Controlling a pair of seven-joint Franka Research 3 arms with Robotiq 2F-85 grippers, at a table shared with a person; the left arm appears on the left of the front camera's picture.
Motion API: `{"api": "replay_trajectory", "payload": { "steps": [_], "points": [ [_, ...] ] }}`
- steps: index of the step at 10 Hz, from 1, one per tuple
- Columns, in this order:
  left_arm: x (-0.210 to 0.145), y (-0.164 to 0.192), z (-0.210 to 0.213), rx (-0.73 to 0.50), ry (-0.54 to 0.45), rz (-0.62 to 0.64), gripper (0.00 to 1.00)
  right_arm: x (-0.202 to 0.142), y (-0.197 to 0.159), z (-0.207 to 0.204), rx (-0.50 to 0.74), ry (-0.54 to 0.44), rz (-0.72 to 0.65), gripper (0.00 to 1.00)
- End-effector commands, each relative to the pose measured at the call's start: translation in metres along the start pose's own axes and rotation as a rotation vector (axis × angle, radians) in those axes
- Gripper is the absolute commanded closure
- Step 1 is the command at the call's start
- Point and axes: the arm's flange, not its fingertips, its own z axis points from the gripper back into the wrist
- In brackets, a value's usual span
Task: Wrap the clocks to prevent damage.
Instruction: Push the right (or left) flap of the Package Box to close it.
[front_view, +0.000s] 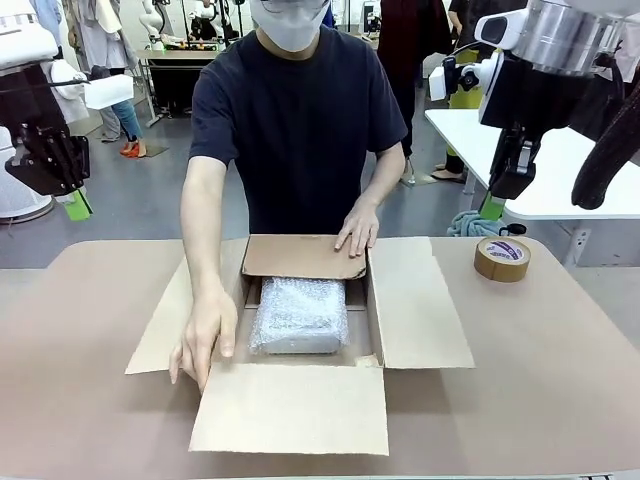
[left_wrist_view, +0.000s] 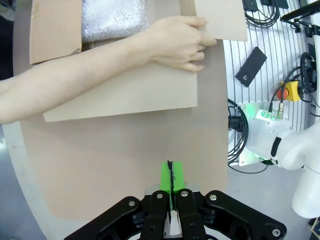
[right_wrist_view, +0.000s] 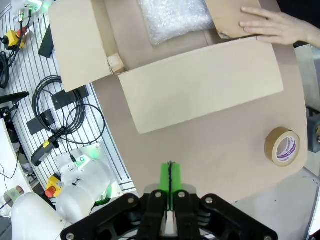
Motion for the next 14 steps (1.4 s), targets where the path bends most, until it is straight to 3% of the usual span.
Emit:
{"api": "replay_trajectory", "payload": {
  "steps": [1,14],
  "points": [
    [-0.0002,-0.0026,0.0001,0.009,0.018,0.021,1.00,0.0011,0.0014,0.0014,0.000,-0.005,-0.015,0.99],
    [-0.0002,-0.0026,0.0001,0.009,0.018,0.021,1.00,0.0011,0.0014,0.0014,0.000,-0.005,-0.015,0.99]
  ]
}}
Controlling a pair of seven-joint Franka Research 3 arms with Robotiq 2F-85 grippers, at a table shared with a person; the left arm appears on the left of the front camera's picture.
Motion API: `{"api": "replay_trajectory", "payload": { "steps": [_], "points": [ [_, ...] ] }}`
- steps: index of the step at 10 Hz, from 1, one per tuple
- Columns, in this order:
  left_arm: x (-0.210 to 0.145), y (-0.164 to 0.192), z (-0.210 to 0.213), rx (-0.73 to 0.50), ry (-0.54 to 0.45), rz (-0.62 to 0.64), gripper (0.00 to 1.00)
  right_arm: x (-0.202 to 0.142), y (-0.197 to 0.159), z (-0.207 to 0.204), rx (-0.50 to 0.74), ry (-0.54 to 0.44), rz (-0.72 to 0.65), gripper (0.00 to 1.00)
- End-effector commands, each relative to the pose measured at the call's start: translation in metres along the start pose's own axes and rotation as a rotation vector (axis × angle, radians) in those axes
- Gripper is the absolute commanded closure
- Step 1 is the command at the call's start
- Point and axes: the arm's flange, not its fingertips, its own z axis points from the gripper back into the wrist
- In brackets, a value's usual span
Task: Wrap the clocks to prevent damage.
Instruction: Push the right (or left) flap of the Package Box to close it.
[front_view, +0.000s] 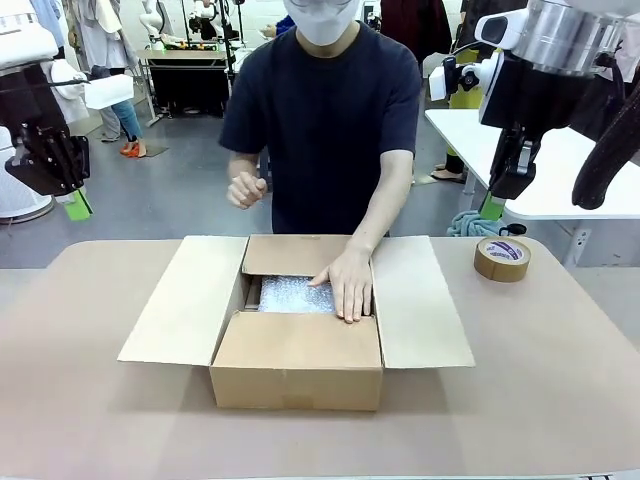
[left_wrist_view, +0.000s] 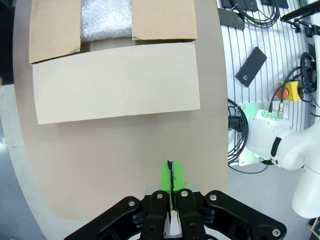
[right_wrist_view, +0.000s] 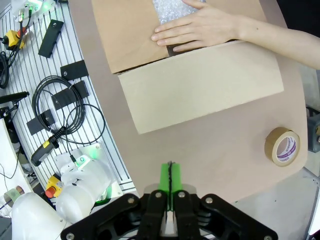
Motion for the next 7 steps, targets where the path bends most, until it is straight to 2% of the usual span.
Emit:
{"api": "replay_trajectory", "payload": {
  "steps": [1,6,7],
  "points": [
    [0.000,-0.003,0.000,0.009,0.018,0.020,1.00,0.001,0.001,0.001,0.000,-0.005,-0.015,0.99],
    [0.000,0.000,0.000,0.000,0.000,0.000,1.00,0.001,0.001,0.001,0.000,-0.005,-0.015,0.99],
    [-0.017,0.019,0.002,-0.029,-0.164,-0.021,1.00,0.001,0.001,0.001,0.000,-0.005,-0.015,0.99]
  ]
}}
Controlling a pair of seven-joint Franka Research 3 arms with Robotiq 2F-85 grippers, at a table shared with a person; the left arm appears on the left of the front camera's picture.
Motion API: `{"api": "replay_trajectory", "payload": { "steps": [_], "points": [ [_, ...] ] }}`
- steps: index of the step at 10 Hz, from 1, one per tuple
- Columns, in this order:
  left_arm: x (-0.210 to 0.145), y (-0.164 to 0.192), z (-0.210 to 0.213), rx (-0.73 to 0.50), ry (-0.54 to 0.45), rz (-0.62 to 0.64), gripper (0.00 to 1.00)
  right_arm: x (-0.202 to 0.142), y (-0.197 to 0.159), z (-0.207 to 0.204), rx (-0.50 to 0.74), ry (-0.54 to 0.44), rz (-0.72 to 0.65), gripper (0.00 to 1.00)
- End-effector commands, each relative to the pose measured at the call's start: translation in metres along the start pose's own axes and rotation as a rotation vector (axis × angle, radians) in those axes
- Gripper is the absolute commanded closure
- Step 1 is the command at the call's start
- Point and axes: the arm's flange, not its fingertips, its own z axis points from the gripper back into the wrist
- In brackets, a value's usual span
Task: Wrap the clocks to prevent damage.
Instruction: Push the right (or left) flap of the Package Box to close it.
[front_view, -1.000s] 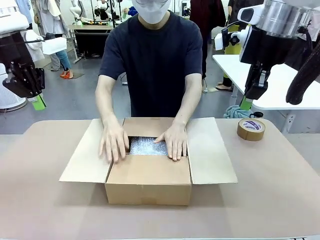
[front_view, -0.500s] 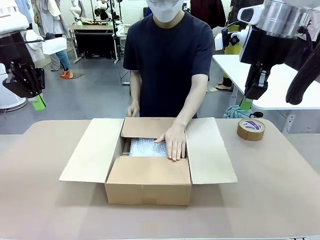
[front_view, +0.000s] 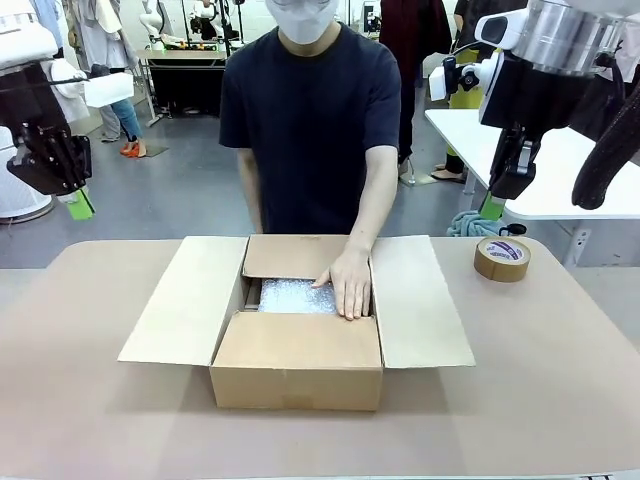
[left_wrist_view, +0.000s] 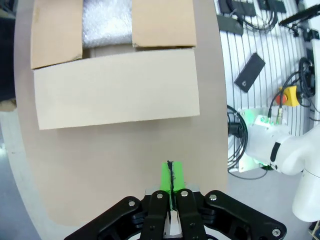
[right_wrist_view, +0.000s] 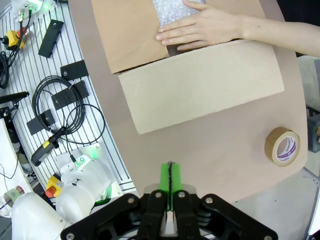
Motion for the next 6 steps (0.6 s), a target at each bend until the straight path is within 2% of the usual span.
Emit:
{"api": "replay_trajectory", "payload": {
  "steps": [1,2,3,4,6],
  "points": [
    [-0.034,0.020,-0.005,0.041,-0.245,-0.046,1.00,0.001,0.001,0.001,0.001,-0.005,-0.015,0.99],
    [-0.060,0.021,-0.020,0.114,-0.373,-0.045,1.00,0.001,0.001,0.001,0.001,-0.005,-0.015,0.99],
    [-0.083,0.028,-0.032,0.097,-0.456,-0.023,1.00,0.001,0.001,0.001,0.001,-0.005,-0.015,0.99],
    [-0.105,0.022,-0.046,0.096,-0.515,0.003,1.00,0.001,0.001,0.001,0.001,-0.005,-0.015,0.99],
    [-0.141,0.007,-0.082,0.142,-0.520,0.009,1.00,0.001,0.001,0.001,0.001,-0.005,-0.015,0.99]
  ]
}}
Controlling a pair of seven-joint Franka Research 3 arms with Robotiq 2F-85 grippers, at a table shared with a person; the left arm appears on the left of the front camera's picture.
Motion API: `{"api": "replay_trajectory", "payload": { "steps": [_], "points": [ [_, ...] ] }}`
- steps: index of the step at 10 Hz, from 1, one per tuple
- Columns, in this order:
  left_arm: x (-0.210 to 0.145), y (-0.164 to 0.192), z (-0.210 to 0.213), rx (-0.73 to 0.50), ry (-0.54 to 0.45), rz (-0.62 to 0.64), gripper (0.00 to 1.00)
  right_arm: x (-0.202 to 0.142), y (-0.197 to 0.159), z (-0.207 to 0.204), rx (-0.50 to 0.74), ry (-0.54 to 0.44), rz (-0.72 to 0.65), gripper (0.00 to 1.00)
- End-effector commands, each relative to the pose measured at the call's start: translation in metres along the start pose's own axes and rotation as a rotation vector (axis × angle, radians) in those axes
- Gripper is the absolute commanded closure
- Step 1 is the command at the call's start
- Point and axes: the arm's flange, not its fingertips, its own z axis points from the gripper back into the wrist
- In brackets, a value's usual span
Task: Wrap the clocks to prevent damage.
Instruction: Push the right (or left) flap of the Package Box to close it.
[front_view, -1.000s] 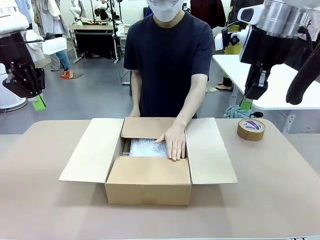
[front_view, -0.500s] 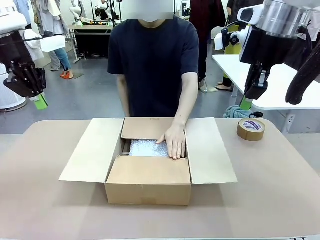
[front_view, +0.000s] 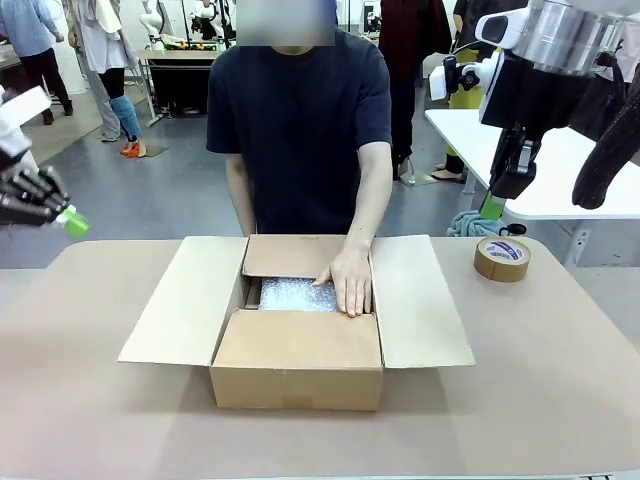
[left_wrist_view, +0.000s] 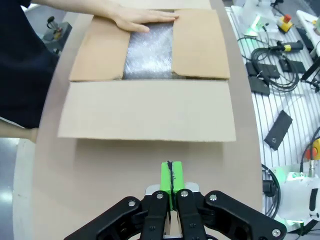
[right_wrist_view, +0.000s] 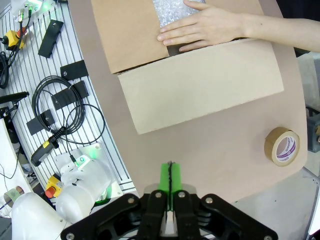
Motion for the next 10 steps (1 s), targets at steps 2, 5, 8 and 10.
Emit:
{"api": "replay_trajectory", "payload": {
  "steps": [2,5,8,10],
  "points": [
    [-0.036,-0.025,-0.016,0.010,-0.024,0.023,1.00,0.001,0.001,0.001,0.002,-0.005,-0.014,0.99],
    [-0.041,-0.020,-0.016,-0.014,-0.011,0.033,1.00,0.001,0.001,0.001,0.002,-0.005,-0.014,0.99],
    [-0.041,-0.020,-0.016,-0.014,-0.011,0.033,1.00,0.001,0.001,0.001,0.002,-0.005,-0.014,0.99],
    [-0.036,-0.019,-0.013,-0.032,-0.009,0.050,1.00,0.001,0.001,0.001,0.002,-0.005,-0.014,0.99]
  ]
}}
